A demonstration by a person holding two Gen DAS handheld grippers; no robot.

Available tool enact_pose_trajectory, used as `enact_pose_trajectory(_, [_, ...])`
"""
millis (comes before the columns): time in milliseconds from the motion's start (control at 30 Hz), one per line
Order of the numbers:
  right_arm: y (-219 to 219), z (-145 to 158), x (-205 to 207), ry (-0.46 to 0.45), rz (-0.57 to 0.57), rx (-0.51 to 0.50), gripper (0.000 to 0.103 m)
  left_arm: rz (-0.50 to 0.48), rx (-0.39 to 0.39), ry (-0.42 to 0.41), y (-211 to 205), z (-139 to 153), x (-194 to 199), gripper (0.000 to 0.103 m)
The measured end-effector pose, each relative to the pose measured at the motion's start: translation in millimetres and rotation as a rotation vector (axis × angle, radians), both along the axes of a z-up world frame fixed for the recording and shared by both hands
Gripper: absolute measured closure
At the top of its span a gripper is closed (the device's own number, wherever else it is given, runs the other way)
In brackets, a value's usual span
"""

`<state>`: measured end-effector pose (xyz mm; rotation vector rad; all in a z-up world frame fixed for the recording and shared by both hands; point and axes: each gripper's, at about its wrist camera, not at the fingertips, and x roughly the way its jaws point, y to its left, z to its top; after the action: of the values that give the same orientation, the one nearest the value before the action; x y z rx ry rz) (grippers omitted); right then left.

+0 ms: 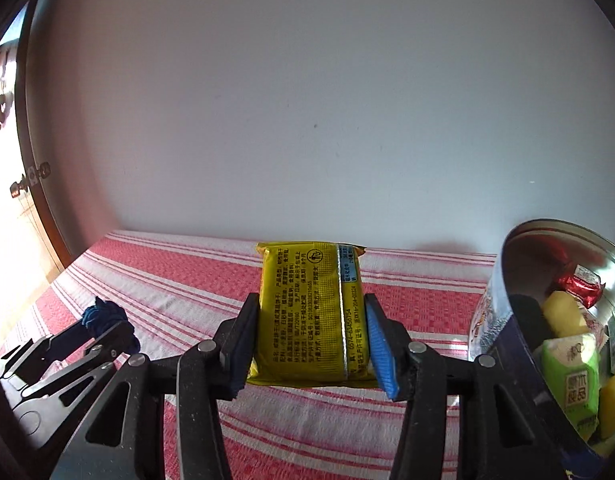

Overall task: Organize objects
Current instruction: 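Carry the blue cloth and yellow packet over the tin with both grippers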

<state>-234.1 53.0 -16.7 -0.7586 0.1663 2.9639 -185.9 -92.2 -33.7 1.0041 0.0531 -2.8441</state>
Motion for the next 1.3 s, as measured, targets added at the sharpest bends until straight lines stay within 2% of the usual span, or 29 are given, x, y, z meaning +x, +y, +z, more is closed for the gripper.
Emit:
enact_pose_trajectory(133, [0.2, 8.0, 23.1, 0.079, -0.016, 0.006, 0.050, 0.001, -0.009, 0.010, 1.2, 1.1, 1.0, 0.060])
enact_pose_trajectory(333, [-17.3, 11.2, 47.1, 0.118, -0.020, 0.032, 0.050, 0.002, -0.016, 0.026, 1.6, 2.2, 3.3, 0.060])
enact_pose_trajectory(700, [-11.0, 12.5, 62.8, 0.132, -0.015, 0.039, 0.050, -0.009, -0.028, 0.077, 7.2, 7.1, 17.6, 0.060])
enact_pose_trajectory(733, [-13.1, 4.1, 61.7, 0.132, -0.014, 0.037, 0.050, -0.011, -0.028, 0.081, 7.5, 7.5, 19.0, 0.060])
enact_pose_trajectory(867, [-11.0, 2.3, 66.0, 0.133, -0.017, 0.035, 0.050, -0.013, -0.024, 0.093, 9.0, 8.2, 24.0, 0.061])
enact_pose_trajectory(1300, [-8.4, 1.6, 87.4, 0.144, -0.022, 0.049, 0.050, -0.017, -0.006, 0.109, 17.5, 9.8, 39.9, 0.061])
